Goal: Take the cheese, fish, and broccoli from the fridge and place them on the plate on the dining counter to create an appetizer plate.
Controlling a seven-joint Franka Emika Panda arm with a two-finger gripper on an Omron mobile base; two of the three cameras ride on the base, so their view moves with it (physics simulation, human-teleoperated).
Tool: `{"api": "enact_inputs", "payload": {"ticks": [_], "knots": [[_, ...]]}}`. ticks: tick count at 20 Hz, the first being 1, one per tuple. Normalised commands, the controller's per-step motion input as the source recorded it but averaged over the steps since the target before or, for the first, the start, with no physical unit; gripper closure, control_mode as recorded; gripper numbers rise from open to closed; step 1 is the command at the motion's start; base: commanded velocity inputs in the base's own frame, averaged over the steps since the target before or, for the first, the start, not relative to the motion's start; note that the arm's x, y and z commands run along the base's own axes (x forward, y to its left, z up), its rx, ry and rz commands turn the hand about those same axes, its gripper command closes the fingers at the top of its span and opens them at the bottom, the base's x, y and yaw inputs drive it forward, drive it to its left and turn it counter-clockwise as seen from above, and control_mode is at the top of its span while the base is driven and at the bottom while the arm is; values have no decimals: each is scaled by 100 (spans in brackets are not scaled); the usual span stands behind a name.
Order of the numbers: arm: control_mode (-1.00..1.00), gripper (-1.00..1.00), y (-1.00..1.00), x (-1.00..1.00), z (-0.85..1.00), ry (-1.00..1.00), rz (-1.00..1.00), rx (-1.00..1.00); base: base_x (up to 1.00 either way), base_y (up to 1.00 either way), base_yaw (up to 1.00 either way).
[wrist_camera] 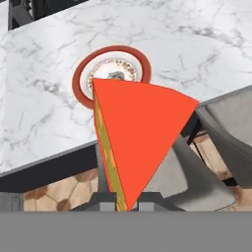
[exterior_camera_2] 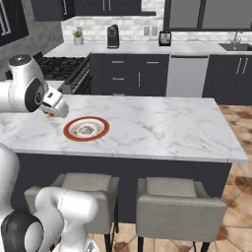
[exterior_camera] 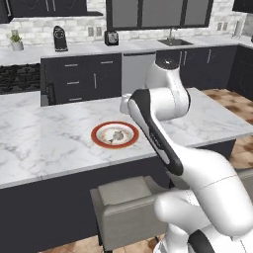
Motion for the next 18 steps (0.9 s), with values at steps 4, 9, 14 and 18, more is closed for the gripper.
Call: {"api": "enact_inputs", "payload": {"ticks": [4,9,14,18], "knots": [[-100,100,-27,98,-32,0,5,-5,0,0,0],[-100,100,0,82,-52,0,1,-10,0,0,0],[-100,100,0,69,-59,0,0,-13,0,0,0],[-100,100,-1,69,-45,0,1,-7,0,0,0]]}}
